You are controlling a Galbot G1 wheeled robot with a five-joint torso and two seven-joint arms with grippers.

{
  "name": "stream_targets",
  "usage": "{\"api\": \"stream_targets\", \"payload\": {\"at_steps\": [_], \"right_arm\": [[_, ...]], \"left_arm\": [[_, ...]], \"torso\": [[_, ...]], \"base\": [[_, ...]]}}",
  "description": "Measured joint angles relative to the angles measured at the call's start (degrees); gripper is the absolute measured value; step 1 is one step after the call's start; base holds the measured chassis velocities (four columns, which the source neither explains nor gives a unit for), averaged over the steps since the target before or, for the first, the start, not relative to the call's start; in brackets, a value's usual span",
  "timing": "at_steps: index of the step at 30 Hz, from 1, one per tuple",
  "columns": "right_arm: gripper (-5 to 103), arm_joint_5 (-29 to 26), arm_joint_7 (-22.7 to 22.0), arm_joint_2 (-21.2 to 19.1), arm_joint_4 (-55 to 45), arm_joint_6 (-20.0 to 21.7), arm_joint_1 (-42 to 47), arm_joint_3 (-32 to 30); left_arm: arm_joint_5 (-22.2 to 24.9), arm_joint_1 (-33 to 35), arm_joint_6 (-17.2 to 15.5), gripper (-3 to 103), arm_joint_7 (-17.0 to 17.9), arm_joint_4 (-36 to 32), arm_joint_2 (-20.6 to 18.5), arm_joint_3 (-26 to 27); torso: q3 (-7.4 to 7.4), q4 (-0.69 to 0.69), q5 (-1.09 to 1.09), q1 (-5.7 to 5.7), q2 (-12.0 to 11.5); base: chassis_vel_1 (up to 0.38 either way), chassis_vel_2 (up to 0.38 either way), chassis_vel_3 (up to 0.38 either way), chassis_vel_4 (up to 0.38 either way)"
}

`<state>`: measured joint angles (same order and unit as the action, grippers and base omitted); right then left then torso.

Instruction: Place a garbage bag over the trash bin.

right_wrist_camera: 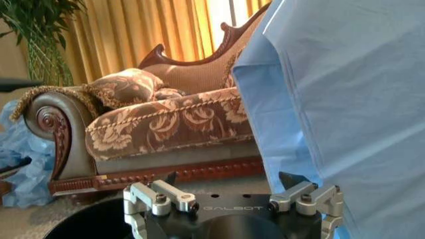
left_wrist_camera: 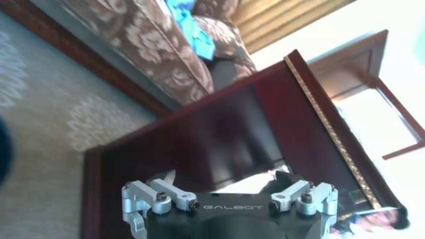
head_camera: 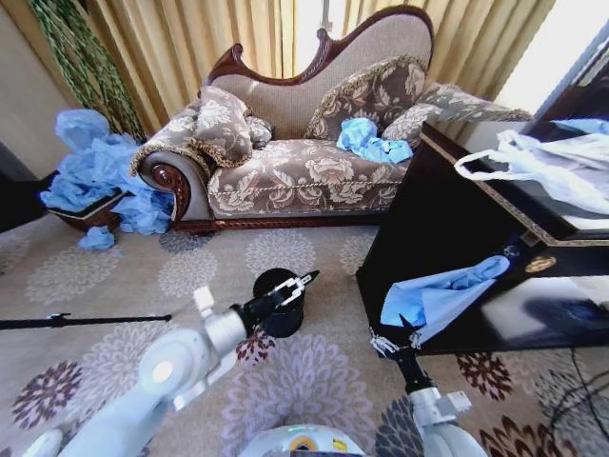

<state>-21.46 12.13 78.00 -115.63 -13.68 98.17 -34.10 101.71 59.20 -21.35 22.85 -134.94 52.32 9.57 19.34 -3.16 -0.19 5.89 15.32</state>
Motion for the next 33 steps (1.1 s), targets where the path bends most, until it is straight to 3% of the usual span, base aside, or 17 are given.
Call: {"api": "stream_targets", "payload": {"at_steps": [4,13,21,33], "right_arm": [[100,0.36,-0.06,-0.19,0.65,0.01,0.08,0.03],[100,0.86,-0.16,-0.48,2.36,0.02,-1.44,0.13],[100,1.0,0.1,-0.72,3.5,-0.1,-2.01,0.02],[100,0.71,0.19,0.5,4.84,-1.01,-2.29,-0.57]], "left_arm": [[0.96,-8.51,0.72,100,2.05,4.84,4.87,-9.53],[5.01,-19.41,1.21,100,4.54,10.99,12.29,-18.32],[8.72,-29.2,1.89,100,5.59,17.63,20.9,-30.29],[7.35,-34.08,0.96,100,4.31,28.21,31.62,-33.17]], "torso": [[0.0,0.0,-0.01,0.0,0.0],[0.0,0.01,0.0,0.0,0.0],[0.0,0.01,0.0,-0.01,0.0],[0.0,0.0,0.0,-0.01,0.0]], "base": [[0.0,0.0,0.0,0.0],[0.0,0.0,0.0,0.0],[0.0,0.0,0.0,0.0],[0.0,0.0,0.0,0.0]]}}
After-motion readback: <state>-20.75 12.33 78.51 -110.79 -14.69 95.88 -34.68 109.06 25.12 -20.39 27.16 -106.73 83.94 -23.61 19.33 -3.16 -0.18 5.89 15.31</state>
